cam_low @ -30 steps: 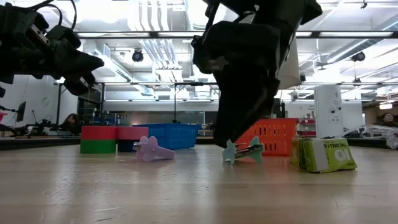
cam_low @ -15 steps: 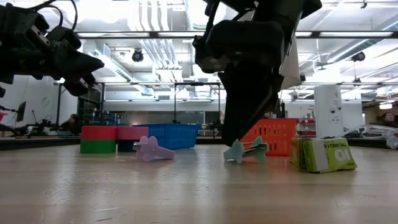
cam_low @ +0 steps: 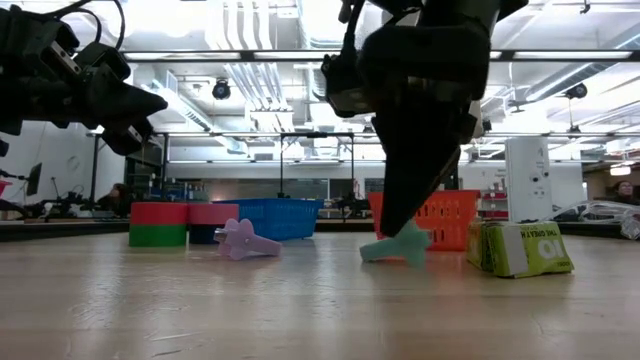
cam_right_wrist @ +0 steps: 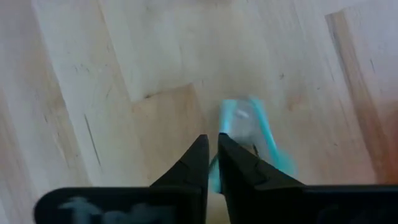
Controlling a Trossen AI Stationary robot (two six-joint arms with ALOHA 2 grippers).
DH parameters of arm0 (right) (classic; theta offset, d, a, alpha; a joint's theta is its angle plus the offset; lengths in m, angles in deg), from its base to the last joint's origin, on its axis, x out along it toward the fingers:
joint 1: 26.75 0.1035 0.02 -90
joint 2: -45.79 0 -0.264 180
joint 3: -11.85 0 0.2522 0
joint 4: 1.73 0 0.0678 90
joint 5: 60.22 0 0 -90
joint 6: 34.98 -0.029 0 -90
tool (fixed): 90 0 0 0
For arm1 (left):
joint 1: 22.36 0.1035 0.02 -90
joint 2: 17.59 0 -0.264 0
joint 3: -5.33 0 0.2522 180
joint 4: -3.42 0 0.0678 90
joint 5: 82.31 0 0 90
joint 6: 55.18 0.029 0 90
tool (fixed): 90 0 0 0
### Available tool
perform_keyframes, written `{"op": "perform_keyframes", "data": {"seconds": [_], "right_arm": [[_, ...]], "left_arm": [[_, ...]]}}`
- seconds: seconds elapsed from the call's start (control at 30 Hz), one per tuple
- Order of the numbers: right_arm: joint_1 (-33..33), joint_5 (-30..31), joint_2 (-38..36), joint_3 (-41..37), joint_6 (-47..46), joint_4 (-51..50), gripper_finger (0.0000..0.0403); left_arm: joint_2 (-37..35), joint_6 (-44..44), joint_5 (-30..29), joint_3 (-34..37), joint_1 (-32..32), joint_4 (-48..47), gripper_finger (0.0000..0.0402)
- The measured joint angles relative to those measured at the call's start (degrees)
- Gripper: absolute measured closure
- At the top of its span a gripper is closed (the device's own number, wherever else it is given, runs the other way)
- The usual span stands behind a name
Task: Pick and place Stapler, Stapler remover, tape
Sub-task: Put the blue staple remover into the orange basket
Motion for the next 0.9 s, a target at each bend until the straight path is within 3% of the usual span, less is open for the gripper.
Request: {"op": "perform_keyframes", "data": {"seconds": [0.13, 0.6, 0.9], "right_arm": [[0.2, 0.2, 0.0, -0.2, 1.0, -0.2, 0.0393], [0.2, 0.4, 0.1, 2.7, 6.7, -1.2, 0.0395], [0.3, 4.2, -2.2, 3.2, 9.3, -1.3, 0.0395]], "left_arm": [[0.0, 0.0, 0.0, 0.0, 0.0, 0.0, 0.0381], [0.0, 0.0, 0.0, 0.0, 0.0, 0.0, 0.0381], [0.0, 0.0, 0.0, 0.0, 0.0, 0.0, 0.0381]]}}
